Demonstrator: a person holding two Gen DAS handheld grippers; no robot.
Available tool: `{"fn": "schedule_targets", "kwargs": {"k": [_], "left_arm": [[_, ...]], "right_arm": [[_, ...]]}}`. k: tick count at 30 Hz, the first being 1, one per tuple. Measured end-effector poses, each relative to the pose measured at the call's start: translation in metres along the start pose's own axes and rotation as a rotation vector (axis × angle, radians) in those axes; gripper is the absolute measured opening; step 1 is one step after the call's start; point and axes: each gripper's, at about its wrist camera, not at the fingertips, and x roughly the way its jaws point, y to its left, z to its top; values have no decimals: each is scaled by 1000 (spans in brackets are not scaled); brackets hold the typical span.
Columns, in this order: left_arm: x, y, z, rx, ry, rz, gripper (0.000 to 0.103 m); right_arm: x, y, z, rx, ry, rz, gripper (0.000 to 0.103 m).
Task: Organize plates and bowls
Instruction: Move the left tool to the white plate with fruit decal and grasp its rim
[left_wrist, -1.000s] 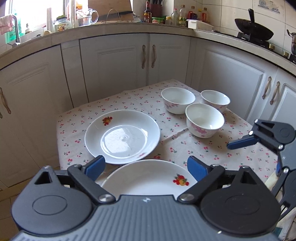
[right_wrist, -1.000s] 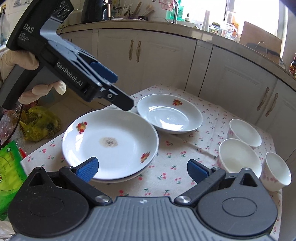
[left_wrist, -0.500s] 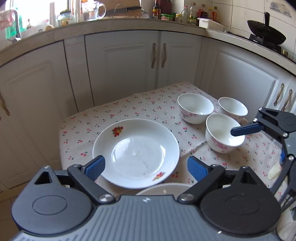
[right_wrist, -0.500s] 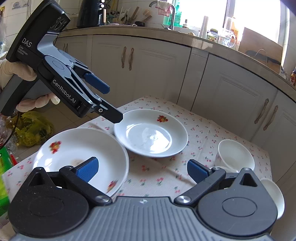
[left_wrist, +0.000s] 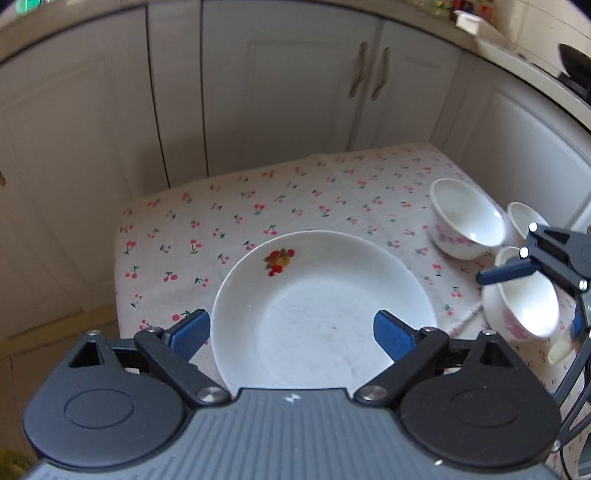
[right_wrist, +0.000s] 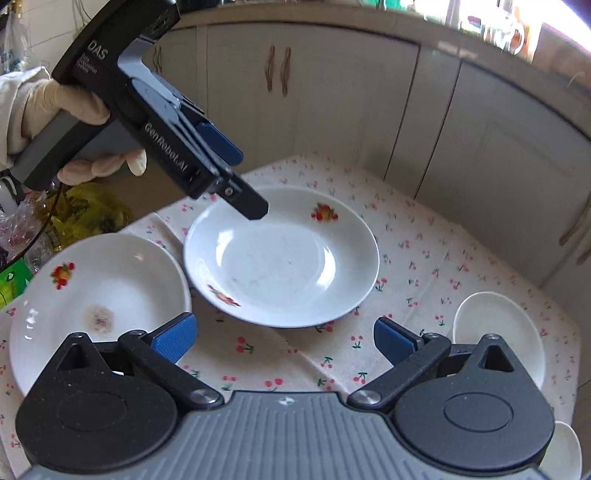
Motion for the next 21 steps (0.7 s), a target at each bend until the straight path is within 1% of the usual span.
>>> {"fn": "schedule_targets", "kwargs": {"k": [4, 8, 11, 12, 14, 20, 21], "left_arm": [[17, 7, 10, -31, 48, -8, 93], [26, 9, 16, -40, 92, -27, 92], [34, 11, 21, -56, 136, -21, 89], [36, 12, 22, -62, 147, -32, 88], [37, 12, 23, -65, 157, -29, 88], [44, 12, 26, -38, 193, -10, 87], [46, 13, 27, -38, 197, -12, 86]], "right_arm": [[15, -7, 2, 2, 41, 27, 103], [28, -10, 5, -14, 83, 40, 103], [36, -14, 5, 4, 110, 59, 103], [39, -17, 6, 19, 117, 74, 103], [43, -21, 7, 38, 124, 95, 102], [54, -23, 7, 74, 136, 103, 100], [55, -21, 6, 73, 135, 101, 100]]}}
